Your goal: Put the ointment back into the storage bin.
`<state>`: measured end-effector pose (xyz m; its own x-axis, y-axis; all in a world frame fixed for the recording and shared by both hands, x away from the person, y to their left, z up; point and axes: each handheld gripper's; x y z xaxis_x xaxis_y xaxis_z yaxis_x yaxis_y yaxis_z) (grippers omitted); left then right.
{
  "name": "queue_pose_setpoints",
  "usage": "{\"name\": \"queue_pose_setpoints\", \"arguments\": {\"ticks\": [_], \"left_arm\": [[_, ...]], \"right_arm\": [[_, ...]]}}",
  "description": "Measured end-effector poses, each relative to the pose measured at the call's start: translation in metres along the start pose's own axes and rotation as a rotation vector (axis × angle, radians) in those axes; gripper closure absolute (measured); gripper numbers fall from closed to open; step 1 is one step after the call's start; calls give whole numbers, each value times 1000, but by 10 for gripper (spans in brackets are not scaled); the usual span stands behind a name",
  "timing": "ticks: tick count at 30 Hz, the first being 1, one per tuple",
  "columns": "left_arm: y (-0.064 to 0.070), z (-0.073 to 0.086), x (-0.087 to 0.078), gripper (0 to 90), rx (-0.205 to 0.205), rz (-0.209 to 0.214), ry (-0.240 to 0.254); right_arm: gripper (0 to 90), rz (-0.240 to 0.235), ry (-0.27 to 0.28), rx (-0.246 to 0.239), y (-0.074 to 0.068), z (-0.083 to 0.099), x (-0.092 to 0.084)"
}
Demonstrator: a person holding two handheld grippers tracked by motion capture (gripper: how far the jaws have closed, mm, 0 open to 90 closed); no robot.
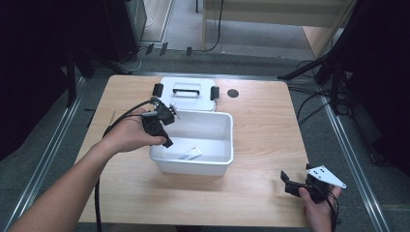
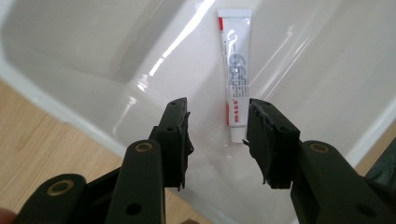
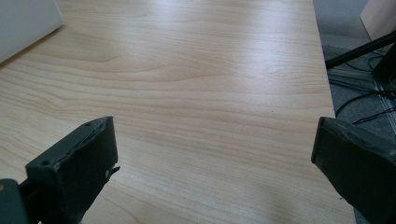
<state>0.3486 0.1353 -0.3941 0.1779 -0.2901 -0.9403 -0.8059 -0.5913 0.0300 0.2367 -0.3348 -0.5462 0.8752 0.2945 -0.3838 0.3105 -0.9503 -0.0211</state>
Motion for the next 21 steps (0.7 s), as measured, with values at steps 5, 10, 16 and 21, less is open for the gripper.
{"name": "queue_pose_setpoints", "arguments": {"ticks": [5,10,16,21], "left_arm": [[-10,9,-23,548,-47,-29,87],[-19,20,-39,477,-103,-45,167],[-25,30,-52,212,-143,-94,219],[-33,47,-54,0,-219,-134,271]], "right_arm": [[2,0,-2,1,0,0,0],[1,2,-5,1,0,0,0],[1,3,-6,-3,0,0,1],[1,4,-7,-4,0,0,1]]}}
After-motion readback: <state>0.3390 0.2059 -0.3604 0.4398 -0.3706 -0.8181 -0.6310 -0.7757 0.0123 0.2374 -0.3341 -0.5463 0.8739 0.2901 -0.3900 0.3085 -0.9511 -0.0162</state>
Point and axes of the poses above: each handheld gripper's, and its own axes: x roughly forward along the jaws, z roughly out of its underside, y roughly to its right, and after that the axes turned 7 degrees about y, right-handed
